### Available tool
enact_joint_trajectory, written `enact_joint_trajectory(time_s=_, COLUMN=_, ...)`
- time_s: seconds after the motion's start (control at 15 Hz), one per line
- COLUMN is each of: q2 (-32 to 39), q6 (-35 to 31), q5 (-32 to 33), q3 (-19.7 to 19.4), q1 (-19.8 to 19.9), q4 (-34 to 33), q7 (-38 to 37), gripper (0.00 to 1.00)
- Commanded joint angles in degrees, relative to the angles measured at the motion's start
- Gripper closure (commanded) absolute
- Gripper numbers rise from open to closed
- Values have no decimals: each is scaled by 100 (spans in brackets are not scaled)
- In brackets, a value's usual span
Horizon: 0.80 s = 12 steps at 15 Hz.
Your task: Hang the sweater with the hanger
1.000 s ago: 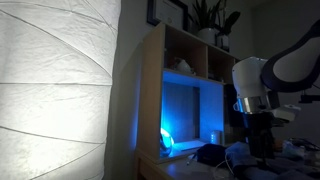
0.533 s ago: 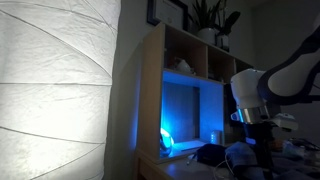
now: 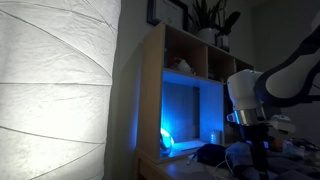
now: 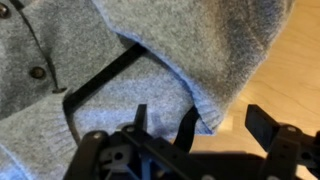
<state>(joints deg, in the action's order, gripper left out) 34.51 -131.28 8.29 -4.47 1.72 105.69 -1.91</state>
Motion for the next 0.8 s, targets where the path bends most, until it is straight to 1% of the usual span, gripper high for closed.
enact_joint_trajectory(time_s=0.0, q2=89, q6=27, q5=1, q3=-56, q1=-198, q4=-201, q7=-458, gripper=0)
enact_joint_trajectory(time_s=0.13, q2=151, q6=90, q5=-25, q3=-82, q1=-298, q4=-314, q7=-773, gripper=0)
enact_joint_trajectory(time_s=0.2, q2=44, q6=7, q5=-24, q3=-19, q1=-183, q4=-124, q7=-474, gripper=0)
enact_joint_trajectory(time_s=0.73, q2=136, q6=-12, q5=10, q3=-42, q1=-193, q4=-72, q7=-509, gripper=0)
